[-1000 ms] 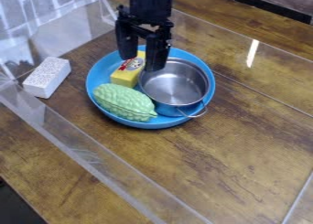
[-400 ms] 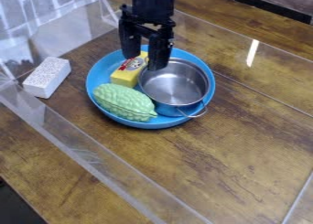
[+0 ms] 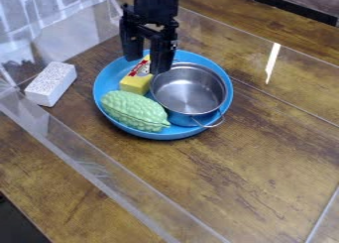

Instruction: Remove the white object from inside the blue tray and put it on the table

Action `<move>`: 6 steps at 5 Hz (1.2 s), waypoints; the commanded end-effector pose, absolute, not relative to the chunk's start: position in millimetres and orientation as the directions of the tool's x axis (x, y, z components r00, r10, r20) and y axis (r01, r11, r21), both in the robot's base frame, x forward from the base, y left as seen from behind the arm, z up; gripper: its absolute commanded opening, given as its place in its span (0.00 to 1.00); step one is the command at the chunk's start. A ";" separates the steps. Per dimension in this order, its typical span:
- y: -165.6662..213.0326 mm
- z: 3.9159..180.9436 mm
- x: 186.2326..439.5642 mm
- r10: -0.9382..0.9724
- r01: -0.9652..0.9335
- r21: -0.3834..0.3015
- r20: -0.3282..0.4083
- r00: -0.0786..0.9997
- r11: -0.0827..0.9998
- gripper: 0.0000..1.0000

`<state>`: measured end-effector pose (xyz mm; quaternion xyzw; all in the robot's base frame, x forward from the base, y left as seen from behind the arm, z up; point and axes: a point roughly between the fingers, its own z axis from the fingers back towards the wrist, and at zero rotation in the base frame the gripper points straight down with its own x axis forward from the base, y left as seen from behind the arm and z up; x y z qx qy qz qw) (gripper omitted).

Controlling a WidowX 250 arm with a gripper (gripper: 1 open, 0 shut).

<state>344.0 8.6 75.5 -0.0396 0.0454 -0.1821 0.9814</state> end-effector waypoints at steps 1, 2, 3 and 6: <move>17.0 90.1 355.8 -0.354 0.353 -0.064 -0.019 0.935 0.934 1.00; 17.9 85.3 357.8 -0.360 0.359 -0.062 -0.021 0.933 0.931 1.00; 18.6 82.8 359.5 -0.366 0.364 -0.059 -0.020 0.931 0.929 1.00; 18.0 85.8 363.0 -0.372 0.371 -0.046 0.002 0.928 0.927 1.00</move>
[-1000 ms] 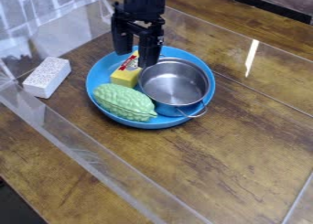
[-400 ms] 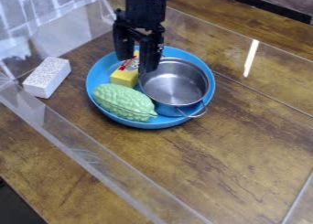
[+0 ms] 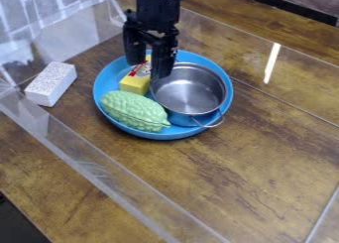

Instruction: Remove the white object from inside the blue tray and put it on the table

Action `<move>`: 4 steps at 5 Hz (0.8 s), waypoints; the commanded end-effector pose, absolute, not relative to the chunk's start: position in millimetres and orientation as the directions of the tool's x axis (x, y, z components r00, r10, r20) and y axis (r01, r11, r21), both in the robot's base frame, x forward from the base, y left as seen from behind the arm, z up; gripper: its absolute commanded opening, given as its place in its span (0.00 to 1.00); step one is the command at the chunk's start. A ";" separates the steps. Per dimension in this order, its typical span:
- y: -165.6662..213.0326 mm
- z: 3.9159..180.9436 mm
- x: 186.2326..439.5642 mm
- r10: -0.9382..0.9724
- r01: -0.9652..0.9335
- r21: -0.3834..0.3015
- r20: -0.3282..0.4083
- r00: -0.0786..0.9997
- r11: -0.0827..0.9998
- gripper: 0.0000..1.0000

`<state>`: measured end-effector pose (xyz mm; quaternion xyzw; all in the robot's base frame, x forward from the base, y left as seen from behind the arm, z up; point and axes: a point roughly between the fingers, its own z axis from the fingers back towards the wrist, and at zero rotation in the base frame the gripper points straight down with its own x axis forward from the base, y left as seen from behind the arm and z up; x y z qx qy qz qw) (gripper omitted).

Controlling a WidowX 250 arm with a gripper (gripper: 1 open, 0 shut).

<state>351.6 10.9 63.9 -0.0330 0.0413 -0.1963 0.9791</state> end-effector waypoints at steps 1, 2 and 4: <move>17.8 88.1 363.9 -0.373 0.373 -0.042 0.011 0.928 0.927 1.00; 17.6 90.7 364.9 -0.374 0.374 -0.037 0.020 0.927 0.927 1.00; 19.3 94.1 367.0 -0.380 0.381 -0.029 0.034 0.925 0.924 1.00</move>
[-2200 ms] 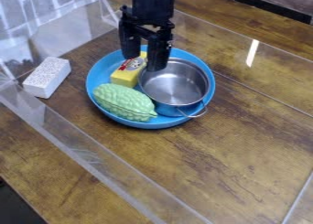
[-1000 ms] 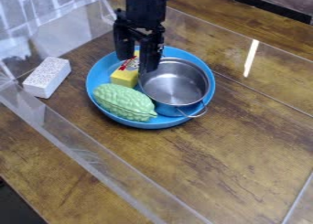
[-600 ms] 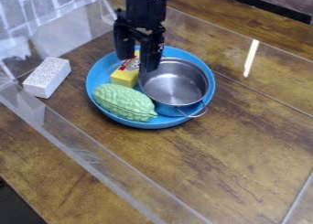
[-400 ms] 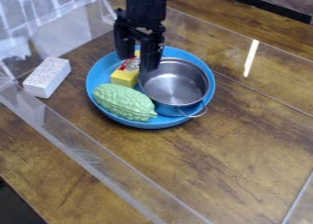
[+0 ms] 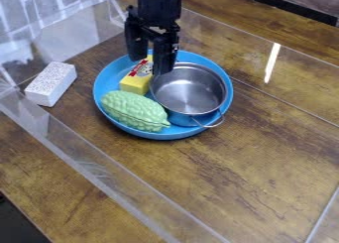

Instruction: Remove the white object from inside the blue tray and put it on the table

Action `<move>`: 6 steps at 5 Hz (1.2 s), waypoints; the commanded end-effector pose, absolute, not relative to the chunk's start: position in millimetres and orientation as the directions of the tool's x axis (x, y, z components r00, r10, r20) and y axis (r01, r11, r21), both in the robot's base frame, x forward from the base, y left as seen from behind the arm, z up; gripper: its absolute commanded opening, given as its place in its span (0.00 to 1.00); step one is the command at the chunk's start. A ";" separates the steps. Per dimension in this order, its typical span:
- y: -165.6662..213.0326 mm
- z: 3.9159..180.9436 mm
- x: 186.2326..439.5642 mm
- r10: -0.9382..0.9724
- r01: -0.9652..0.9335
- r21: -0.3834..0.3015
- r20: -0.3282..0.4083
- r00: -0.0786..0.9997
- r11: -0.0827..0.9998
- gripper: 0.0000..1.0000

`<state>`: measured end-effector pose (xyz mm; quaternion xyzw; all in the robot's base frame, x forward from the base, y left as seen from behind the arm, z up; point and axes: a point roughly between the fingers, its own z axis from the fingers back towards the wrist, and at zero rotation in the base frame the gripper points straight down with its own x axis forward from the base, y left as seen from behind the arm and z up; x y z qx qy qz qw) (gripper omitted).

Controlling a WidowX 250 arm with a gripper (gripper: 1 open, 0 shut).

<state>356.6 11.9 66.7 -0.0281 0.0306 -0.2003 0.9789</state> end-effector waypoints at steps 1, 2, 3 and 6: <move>21.0 95.8 367.5 -0.385 0.386 -0.024 0.039 0.922 0.922 1.00; 22.6 96.9 368.0 -0.390 0.391 -0.019 0.044 0.920 0.920 1.00; 24.5 98.1 368.3 -0.395 0.396 -0.015 0.049 0.917 0.918 1.00; 26.2 99.7 370.3 -0.411 0.411 -0.001 0.062 0.910 0.911 1.00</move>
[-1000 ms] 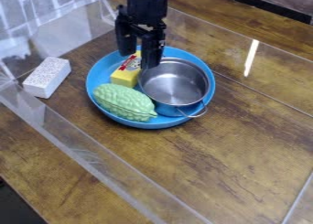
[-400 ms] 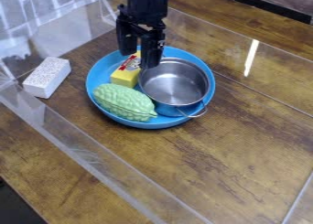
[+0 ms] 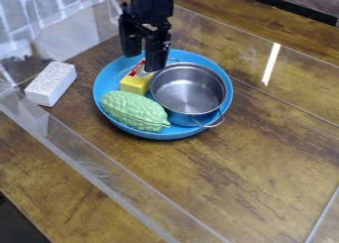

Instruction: Remove the white object from inside the blue tray and put it on the table

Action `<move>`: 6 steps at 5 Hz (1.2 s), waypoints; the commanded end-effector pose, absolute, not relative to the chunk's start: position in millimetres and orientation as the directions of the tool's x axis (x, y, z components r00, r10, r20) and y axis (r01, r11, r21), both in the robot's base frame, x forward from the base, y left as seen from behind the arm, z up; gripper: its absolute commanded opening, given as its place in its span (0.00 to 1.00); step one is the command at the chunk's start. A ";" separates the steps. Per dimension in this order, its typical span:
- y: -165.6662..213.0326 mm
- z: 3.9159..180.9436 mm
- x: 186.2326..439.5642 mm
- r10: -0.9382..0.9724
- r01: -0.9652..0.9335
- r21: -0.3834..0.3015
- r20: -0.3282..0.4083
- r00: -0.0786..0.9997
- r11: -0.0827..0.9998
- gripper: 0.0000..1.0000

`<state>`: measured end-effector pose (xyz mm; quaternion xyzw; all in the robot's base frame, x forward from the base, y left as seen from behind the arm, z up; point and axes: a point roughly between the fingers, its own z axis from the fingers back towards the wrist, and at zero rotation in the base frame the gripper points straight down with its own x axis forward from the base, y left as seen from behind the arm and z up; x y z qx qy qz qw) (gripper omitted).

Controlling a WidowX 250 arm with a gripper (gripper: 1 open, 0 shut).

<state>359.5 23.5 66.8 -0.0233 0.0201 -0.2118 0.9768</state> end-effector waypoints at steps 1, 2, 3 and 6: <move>24.3 96.9 373.1 -0.418 0.419 0.004 0.063 0.906 0.908 1.00; 26.5 87.4 375.5 -0.421 0.421 0.003 0.053 0.906 0.907 1.00; 28.7 77.4 378.0 -0.424 0.424 0.003 0.043 0.905 0.905 1.00; 32.6 54.9 381.8 -0.429 0.429 0.003 0.009 0.903 0.903 1.00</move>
